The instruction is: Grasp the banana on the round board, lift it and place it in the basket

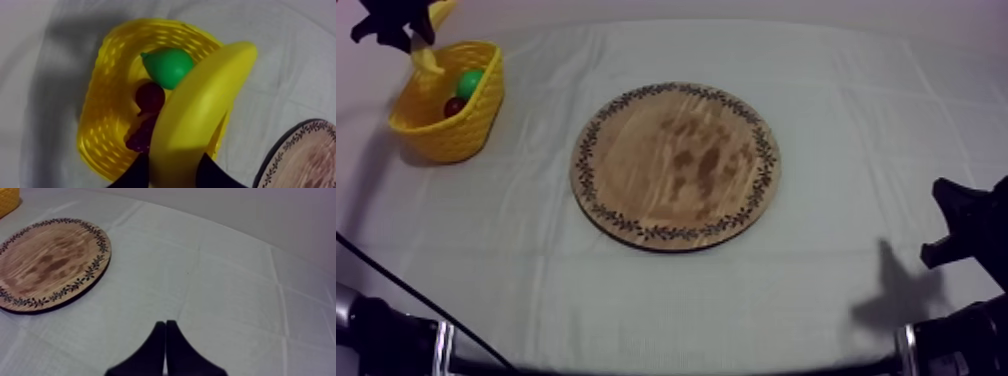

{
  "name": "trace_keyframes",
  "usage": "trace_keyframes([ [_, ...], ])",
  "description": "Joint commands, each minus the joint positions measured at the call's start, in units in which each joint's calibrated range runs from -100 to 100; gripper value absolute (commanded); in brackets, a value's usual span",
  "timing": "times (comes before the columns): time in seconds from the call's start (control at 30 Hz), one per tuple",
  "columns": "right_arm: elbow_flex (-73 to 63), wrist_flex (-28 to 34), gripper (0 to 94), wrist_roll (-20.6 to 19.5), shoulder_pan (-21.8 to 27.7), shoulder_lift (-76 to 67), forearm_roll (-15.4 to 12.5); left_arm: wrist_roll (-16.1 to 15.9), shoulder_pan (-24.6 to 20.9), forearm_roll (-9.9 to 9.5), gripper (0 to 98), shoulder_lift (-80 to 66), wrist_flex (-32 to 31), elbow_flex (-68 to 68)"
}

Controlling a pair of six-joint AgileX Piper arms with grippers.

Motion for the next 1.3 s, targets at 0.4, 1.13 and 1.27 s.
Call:
trace_keyframes([
  [0.4,-0.03,0.00,0.3,0.00,0.00,0.00,0.02,-0.15,-0.74,1.69,46.2,-7.33,-3.22,6.72],
  [1.13,-0.03,0.00,0.3,0.00,0.00,0.00,0.02,-4.54,1.23,-0.02,1.9,-60.37,-28.87,41.55],
  [1.27,-0.03,0.00,0.3,0.00,0.00,0.00,0.02,-5.05,1.47,-0.14,0.5,-68.48,-32.91,51.41],
])
